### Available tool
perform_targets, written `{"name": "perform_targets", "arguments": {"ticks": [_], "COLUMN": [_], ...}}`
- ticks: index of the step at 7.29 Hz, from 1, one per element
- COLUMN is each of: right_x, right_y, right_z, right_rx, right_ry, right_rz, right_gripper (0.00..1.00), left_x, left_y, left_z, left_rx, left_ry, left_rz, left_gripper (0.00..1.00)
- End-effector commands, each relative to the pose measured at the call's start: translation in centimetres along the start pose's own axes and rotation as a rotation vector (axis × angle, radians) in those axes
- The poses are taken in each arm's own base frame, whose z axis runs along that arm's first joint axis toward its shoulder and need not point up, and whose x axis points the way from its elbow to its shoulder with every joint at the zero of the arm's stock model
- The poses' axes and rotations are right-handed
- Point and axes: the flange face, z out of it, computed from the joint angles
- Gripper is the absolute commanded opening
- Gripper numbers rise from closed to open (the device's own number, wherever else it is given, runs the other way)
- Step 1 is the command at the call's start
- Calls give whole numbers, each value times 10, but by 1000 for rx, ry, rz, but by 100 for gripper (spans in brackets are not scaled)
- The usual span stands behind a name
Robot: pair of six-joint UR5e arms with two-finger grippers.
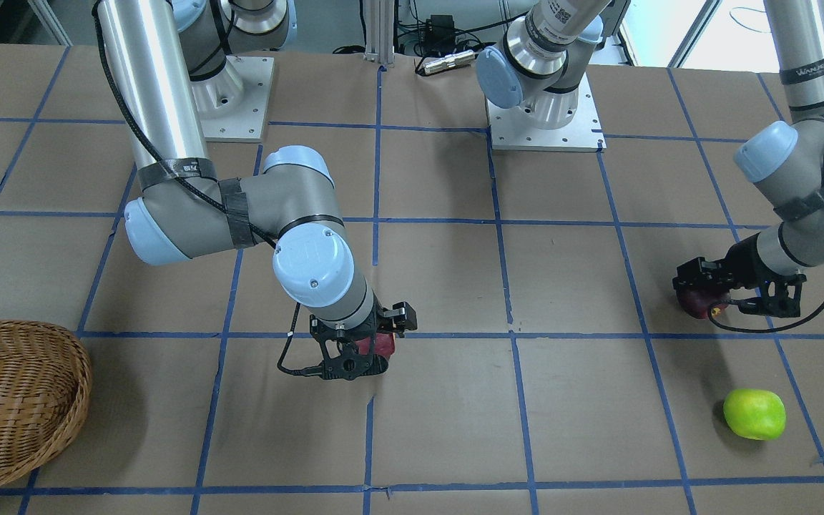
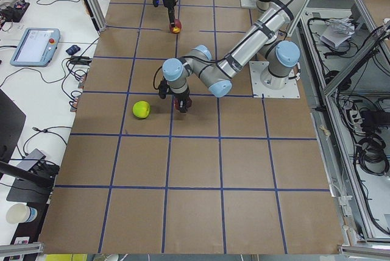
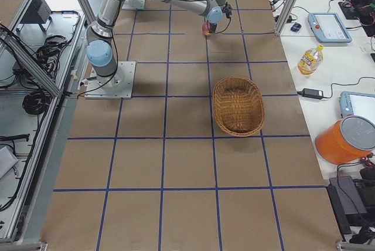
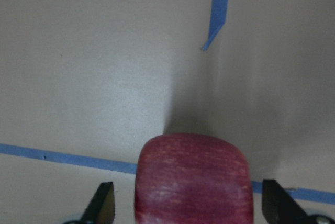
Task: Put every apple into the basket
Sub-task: 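Grasp dark red apple with left gripper while right gripper grasps light red apple, then drop light red apple in basket with right gripper while left carries dark apple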
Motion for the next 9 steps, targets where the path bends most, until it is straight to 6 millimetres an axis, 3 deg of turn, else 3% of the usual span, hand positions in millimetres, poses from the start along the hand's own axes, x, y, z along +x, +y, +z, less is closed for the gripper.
{"name": "perform_targets", "arguments": {"ticks": [1, 2, 3, 4, 5, 6, 8, 9], "right_x": [1, 1, 5, 8, 17, 41, 199, 268], "right_y": [0, -1, -3, -5, -5, -3, -20, -27], "right_z": [4, 2, -4, -16, -48, -91, -190, -217], "right_rx": [-6, 0, 14, 39, 76, 91, 131, 161], "right_ry": [8, 13, 58, 86, 81, 86, 84, 108], "right_rz": [5, -13, -34, -40, -23, 26, 253, 241], "right_gripper": [59, 8, 0, 0, 0, 0, 0, 0], "left_x": [106, 135, 161, 183, 198, 227, 340, 387], "left_y": [-8, -1, 6, 10, 13, 14, 10, 8], "left_z": [-18, -18, -13, -2, 1, 7, 23, 39], "left_rx": [32, 28, 19, 6, 2, -16, 79, 138], "left_ry": [63, 63, 70, 91, 97, 89, 52, 59], "left_rz": [2, -69, -86, -87, -144, -177, -158, -146], "left_gripper": [18, 18, 16, 15, 14, 11, 9, 9]}}
